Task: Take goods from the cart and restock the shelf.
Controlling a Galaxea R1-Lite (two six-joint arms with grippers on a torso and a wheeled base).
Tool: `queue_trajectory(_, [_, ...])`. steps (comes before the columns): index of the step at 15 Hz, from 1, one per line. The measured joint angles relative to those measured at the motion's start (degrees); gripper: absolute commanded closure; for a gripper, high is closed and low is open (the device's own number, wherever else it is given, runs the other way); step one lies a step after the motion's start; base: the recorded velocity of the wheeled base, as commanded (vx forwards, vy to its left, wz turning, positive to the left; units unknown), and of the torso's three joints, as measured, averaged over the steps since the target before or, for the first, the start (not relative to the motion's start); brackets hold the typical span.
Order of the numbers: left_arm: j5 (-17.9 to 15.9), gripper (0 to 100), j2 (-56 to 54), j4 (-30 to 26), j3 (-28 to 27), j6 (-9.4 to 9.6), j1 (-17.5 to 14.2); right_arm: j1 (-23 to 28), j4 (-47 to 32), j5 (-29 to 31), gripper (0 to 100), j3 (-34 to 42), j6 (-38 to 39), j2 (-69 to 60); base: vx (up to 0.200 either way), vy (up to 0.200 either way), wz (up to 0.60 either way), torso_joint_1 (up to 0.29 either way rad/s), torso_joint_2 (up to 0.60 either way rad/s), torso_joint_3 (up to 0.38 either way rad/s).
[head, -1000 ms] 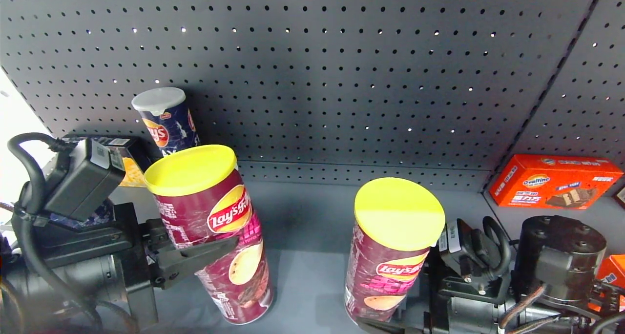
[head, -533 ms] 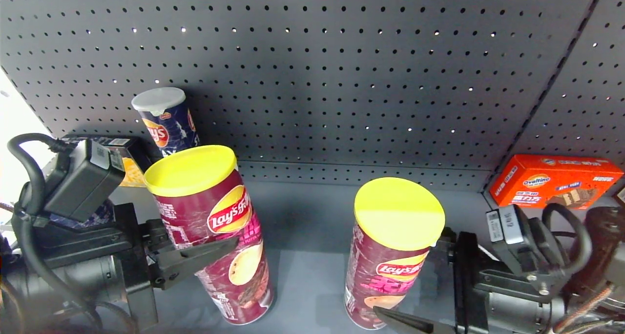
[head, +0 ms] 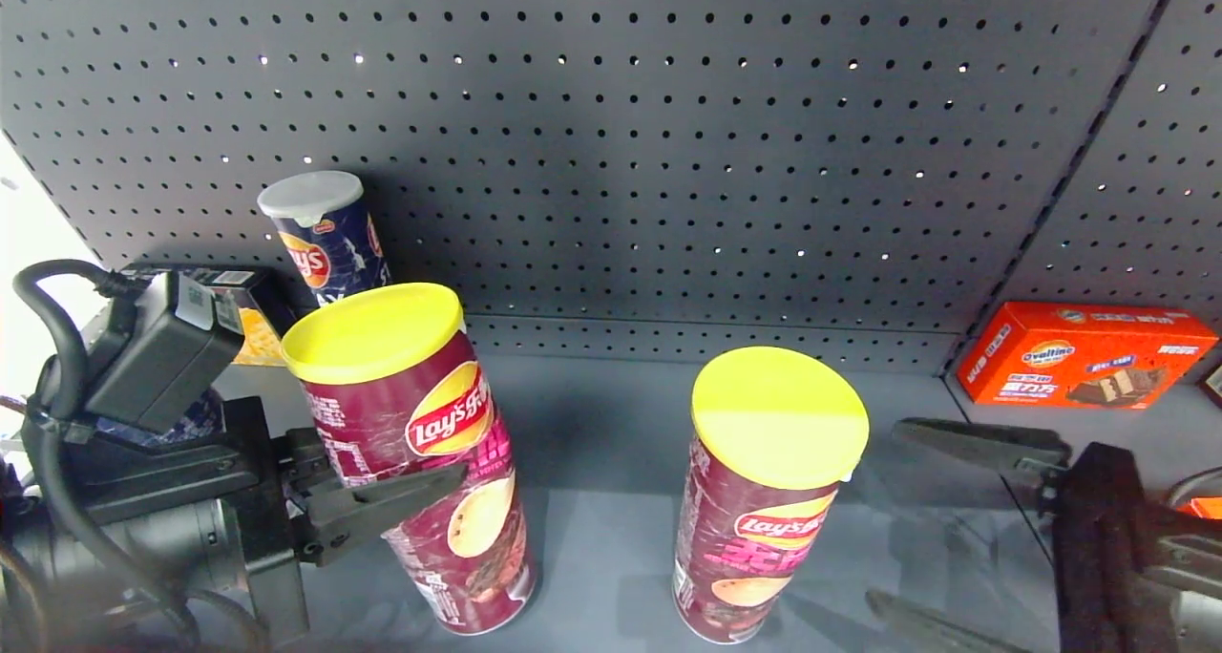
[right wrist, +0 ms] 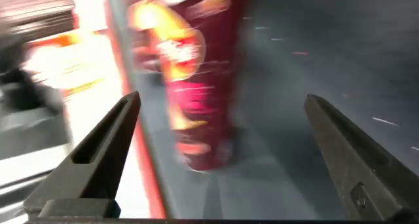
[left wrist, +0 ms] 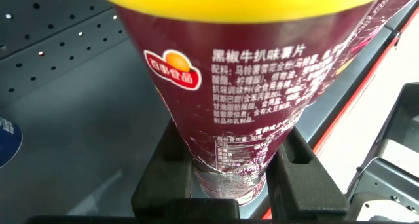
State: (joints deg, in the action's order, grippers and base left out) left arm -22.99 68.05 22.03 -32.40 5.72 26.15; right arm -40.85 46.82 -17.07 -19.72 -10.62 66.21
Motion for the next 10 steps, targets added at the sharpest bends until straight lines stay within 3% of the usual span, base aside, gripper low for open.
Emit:
queue_trajectory(5, [-0.2, 100, 0.0, 0.3, 0.0, 0.05, 0.1, 0.9, -4.5, 20.2, 0, -1.6, 4.9, -10.3, 0.000, 0.000, 0.00, 0.000, 0.00, 0.000])
queue_trajectory(7, [-0.3, 100, 0.0, 0.3, 0.0, 0.05, 0.0, 5.2, -4.5, 21.4, 0, -1.8, 5.1, -12.5, 0.000, 0.000, 0.00, 0.000, 0.00, 0.000])
queue_trajectory(10, [-1.2, 100, 0.0, 0.4, -0.2, 0.07, 0.0, 15.9, -4.9, 22.3, 0, -1.8, 5.1, -16.2, 0.000, 0.000, 0.00, 0.000, 0.00, 0.000])
